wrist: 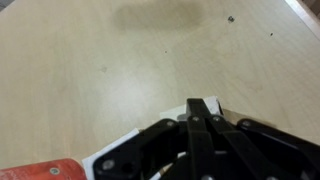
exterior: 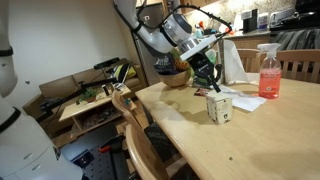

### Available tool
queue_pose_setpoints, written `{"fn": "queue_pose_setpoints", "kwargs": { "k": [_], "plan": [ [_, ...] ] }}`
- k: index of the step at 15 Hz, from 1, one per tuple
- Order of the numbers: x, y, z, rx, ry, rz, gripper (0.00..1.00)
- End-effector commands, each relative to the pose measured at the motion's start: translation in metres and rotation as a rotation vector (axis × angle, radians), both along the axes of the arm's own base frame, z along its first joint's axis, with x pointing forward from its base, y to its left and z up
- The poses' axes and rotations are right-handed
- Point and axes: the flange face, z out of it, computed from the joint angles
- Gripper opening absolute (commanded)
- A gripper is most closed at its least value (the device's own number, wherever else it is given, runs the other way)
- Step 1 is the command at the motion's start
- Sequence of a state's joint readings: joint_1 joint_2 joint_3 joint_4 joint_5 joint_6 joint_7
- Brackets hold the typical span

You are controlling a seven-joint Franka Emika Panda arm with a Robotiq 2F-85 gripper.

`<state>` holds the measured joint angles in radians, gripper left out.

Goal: Close the box on the table

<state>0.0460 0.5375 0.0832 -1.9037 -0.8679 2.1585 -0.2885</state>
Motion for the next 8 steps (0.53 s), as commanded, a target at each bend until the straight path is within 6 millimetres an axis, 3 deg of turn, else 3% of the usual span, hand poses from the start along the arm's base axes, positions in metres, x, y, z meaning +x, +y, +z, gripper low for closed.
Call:
{"fn": "queue_pose_setpoints", "kwargs": {
  "k": [1, 8],
  "plan": [
    [-0.001, -0.001, -0.003, 0.024, -0.004, -0.007, 0.0],
    [-0.004, -0.002, -0.017, 0.016, 0.027, -0.004, 0.0]
  ]
}}
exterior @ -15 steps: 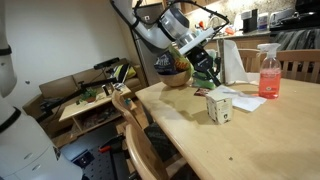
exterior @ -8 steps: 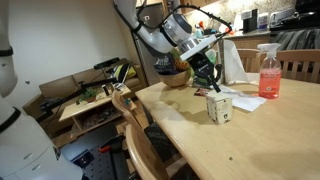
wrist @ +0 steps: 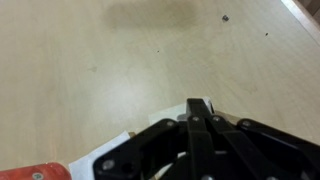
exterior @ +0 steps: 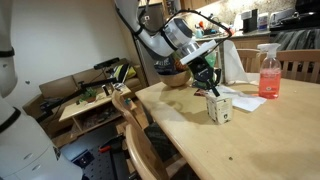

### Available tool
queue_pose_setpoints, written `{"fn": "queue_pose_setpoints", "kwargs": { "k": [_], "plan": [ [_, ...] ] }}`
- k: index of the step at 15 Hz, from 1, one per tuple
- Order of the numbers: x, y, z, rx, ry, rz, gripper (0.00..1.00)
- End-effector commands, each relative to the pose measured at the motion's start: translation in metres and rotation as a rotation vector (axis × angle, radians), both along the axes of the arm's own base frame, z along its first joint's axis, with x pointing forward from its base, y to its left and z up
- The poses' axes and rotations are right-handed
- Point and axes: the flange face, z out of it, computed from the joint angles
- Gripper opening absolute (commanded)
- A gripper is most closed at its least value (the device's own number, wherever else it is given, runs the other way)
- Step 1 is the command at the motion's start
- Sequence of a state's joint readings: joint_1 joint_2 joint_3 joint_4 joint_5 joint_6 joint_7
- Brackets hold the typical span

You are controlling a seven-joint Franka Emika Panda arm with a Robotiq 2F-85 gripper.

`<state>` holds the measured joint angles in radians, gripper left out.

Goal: Close the box on the table

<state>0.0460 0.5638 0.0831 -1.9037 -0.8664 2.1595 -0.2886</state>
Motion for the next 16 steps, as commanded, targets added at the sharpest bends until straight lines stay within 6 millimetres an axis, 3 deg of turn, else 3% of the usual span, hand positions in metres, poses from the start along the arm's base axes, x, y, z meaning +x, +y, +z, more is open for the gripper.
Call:
{"fn": "queue_pose_setpoints", "kwargs": {
  "k": [1, 16],
  "plan": [
    [0.0, -0.002, -0.003, 0.014, 0.005, -0.002, 0.0],
    [-0.002, -0.004, -0.016, -0.006, 0.034, -0.006, 0.0]
  ]
}}
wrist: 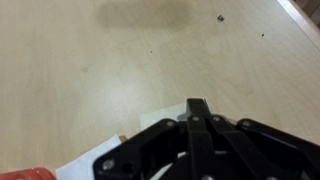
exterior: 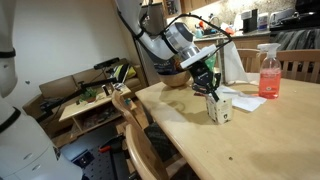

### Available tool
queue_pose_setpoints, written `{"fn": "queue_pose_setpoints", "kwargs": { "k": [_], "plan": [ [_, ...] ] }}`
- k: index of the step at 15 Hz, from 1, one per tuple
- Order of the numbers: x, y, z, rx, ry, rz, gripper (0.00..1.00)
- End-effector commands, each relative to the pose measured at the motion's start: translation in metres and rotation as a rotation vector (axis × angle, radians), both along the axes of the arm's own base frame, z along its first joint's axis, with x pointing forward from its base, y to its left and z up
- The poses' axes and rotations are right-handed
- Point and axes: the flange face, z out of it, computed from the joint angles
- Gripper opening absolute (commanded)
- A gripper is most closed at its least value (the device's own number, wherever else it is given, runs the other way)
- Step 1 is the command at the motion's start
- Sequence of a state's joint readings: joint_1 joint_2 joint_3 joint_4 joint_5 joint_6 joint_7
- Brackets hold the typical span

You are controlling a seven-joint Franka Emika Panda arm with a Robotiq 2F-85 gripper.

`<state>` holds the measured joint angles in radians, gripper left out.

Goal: Close the box on the table

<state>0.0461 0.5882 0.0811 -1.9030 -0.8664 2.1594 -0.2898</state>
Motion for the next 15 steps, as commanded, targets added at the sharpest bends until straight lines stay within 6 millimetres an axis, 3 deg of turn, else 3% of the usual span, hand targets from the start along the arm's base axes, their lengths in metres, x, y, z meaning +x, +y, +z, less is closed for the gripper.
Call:
{"fn": "queue_pose_setpoints", "kwargs": {
  "k": [1, 8, 15],
  "plan": [
    [0.001, -0.003, -0.003, -0.007, 0.013, -0.006, 0.0],
    [0.001, 0.001, 0.005, -0.008, -0.003, 0.0, 0.0],
    [0.0, 0.034, 0.034, -0.032, -0.058, 0.072, 0.0]
  ]
}}
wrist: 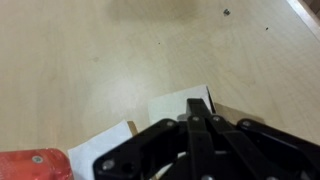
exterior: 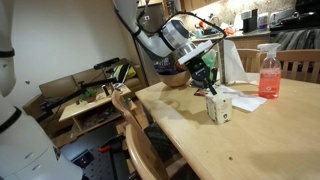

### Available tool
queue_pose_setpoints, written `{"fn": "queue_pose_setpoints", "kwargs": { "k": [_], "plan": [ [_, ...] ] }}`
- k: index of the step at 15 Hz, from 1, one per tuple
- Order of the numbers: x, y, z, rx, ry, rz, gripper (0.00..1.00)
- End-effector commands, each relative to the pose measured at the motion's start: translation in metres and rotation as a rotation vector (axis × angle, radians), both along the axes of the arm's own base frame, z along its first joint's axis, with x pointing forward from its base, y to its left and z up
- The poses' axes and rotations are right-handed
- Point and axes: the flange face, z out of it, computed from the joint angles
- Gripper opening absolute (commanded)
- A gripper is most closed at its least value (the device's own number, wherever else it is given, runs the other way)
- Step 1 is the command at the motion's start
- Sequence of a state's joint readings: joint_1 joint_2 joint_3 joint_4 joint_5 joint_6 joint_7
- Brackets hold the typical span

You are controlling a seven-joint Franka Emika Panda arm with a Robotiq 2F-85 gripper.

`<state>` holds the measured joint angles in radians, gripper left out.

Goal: Close the box on the table

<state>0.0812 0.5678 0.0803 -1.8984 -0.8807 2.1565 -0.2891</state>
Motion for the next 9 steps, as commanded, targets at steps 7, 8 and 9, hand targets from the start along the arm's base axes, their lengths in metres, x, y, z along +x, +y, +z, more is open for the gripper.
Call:
{"fn": "queue_pose_setpoints", "kwargs": {
  "k": [7, 8, 9],
  "plan": [
    [0.0, 0.03, 0.014, -0.025, -0.013, 0.062, 0.0],
    [0.0, 0.028, 0.012, -0.027, -0.008, 0.059, 0.0],
    [0.0, 0.027, 0.01, -0.028, -0.006, 0.055, 0.0]
  ]
}}
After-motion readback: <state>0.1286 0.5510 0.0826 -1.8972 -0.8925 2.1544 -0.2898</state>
